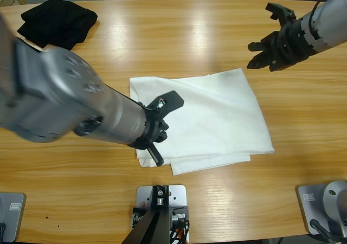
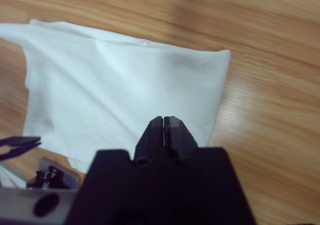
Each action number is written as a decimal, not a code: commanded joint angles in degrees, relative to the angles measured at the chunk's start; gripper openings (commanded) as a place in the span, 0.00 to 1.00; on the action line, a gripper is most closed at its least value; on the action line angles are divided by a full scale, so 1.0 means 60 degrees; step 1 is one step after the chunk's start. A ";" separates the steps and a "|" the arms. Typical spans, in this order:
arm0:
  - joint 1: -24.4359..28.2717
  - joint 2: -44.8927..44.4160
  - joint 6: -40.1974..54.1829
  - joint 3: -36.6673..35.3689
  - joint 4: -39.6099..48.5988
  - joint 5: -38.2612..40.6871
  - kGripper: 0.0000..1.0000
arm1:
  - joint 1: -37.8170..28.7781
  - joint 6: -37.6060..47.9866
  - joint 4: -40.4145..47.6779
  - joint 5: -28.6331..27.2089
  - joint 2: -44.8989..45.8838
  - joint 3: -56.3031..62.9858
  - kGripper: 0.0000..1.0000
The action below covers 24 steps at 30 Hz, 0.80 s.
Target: Fold clothes
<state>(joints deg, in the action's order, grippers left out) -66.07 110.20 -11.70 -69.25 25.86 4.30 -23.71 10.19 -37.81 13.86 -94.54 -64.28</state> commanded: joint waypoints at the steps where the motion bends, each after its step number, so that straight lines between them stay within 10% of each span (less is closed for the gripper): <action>1: -0.0063 0.0782 -0.0256 0.0336 -0.0100 -0.0524 0.00 | 0.0325 -0.0354 0.0454 0.0339 -0.0928 0.0416 0.00; 24: -0.0049 0.0984 -0.0599 0.0673 -0.0091 -0.0175 0.00 | 0.1260 -0.0650 0.2681 0.0400 -0.3905 0.0589 0.00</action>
<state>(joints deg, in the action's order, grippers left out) -66.09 113.62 -14.75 -67.52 25.77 2.06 -20.32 6.65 -25.49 16.16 -112.03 -61.84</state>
